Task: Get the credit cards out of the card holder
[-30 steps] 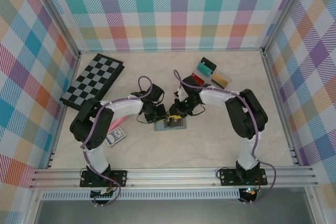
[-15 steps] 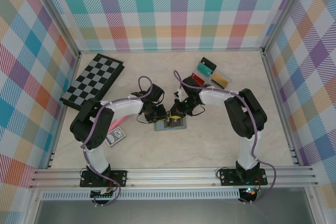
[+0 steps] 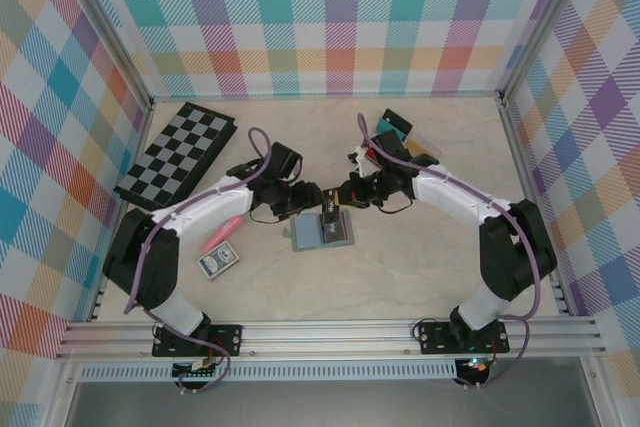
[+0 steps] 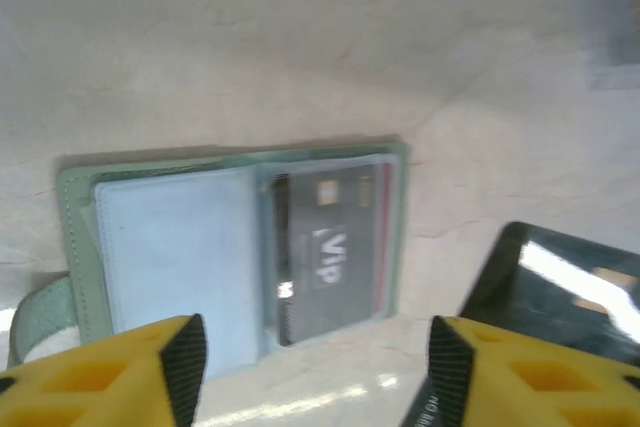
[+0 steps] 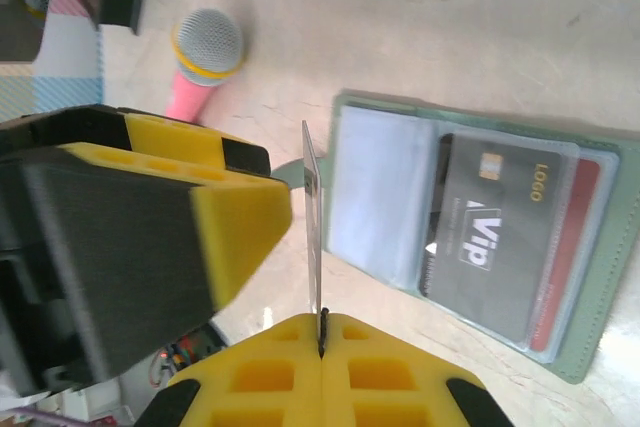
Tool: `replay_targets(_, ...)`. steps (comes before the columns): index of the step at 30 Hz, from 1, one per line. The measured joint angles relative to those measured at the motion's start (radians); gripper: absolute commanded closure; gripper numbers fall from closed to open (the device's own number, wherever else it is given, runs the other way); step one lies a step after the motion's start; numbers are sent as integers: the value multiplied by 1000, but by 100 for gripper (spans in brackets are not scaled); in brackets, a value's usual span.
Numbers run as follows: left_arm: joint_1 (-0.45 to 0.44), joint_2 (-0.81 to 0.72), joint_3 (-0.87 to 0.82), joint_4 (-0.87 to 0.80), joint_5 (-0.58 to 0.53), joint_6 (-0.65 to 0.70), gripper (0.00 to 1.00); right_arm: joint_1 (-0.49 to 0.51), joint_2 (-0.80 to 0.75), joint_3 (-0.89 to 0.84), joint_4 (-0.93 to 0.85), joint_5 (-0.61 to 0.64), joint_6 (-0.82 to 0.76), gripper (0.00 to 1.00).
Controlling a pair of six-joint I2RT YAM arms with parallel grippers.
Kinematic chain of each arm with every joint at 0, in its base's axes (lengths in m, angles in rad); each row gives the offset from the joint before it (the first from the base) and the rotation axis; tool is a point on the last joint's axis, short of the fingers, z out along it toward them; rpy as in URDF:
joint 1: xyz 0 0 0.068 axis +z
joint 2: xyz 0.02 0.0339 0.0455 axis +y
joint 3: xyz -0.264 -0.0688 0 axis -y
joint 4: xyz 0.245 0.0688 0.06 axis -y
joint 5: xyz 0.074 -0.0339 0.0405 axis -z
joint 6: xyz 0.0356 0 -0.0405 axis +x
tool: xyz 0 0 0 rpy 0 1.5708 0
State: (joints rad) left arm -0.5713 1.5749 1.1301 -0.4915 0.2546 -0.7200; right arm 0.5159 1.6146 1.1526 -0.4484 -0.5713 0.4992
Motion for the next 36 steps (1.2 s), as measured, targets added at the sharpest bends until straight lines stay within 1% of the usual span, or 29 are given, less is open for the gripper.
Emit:
replay_targets(4,58,-83,-2,32,62,1,13,-39,-6,0,48,-100,1,100)
replay_targets(6,78,-111,-3,52,95,-3,9,-58,-6,0,76,-154,9,100)
replay_targets(9,97,-142,-11,92,154,-20,7,-81,-6,3,132,-242,43,100)
replay_targets(12,115,-148,-16,153,239,-50,11,-92,-6,33,175,-306,76,100)
replay_targets(13,123,-148,-17,174,263,-57,13,-92,-6,43,186,-320,84,100)
replay_targets(15,142,-147,-23,232,317,-90,22,-92,-6,68,208,-352,98,100)
replay_targets(19,165,-144,-26,335,393,-148,47,-99,-5,95,254,-414,145,100)
replay_targets(24,168,-146,-29,459,438,-197,67,-104,35,160,274,-462,194,100)
replay_targets(26,168,-146,-31,504,449,-222,77,-105,45,179,280,-471,205,100)
replay_targets(29,168,-146,-36,560,465,-248,87,-108,46,186,285,-478,220,100)
replay_targets(30,169,-146,-36,572,467,-253,90,-110,46,186,287,-478,225,97)
replay_targets(32,169,-146,-38,599,470,-266,98,-113,46,186,299,-478,250,88)
replay_targets(33,169,-148,-38,610,469,-277,100,-114,46,184,315,-477,267,84)
replay_targets(36,170,-156,-42,644,465,-305,100,-111,42,160,394,-469,335,75)
